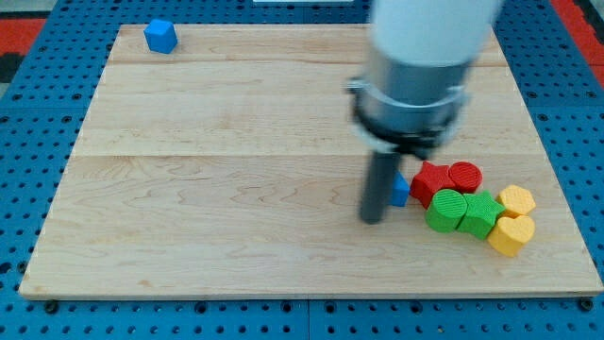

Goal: Slightly move the blue cube towards down

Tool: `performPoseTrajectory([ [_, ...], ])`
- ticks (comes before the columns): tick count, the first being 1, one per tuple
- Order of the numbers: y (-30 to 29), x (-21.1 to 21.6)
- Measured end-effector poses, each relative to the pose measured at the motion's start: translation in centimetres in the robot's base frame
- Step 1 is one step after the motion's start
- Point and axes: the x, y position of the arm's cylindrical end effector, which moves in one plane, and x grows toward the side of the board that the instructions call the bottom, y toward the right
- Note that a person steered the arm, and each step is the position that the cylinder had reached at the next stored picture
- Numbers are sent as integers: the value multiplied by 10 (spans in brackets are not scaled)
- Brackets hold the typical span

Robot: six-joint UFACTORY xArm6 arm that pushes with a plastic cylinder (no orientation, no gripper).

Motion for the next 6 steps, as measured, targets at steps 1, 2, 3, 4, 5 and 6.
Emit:
performPoseTrajectory([
  [1,-121,-31],
  [2,-219,-103],
  [3,-298,-187],
  [4,-339,-282],
  [5,-325,-339],
  [6,-227,-327],
])
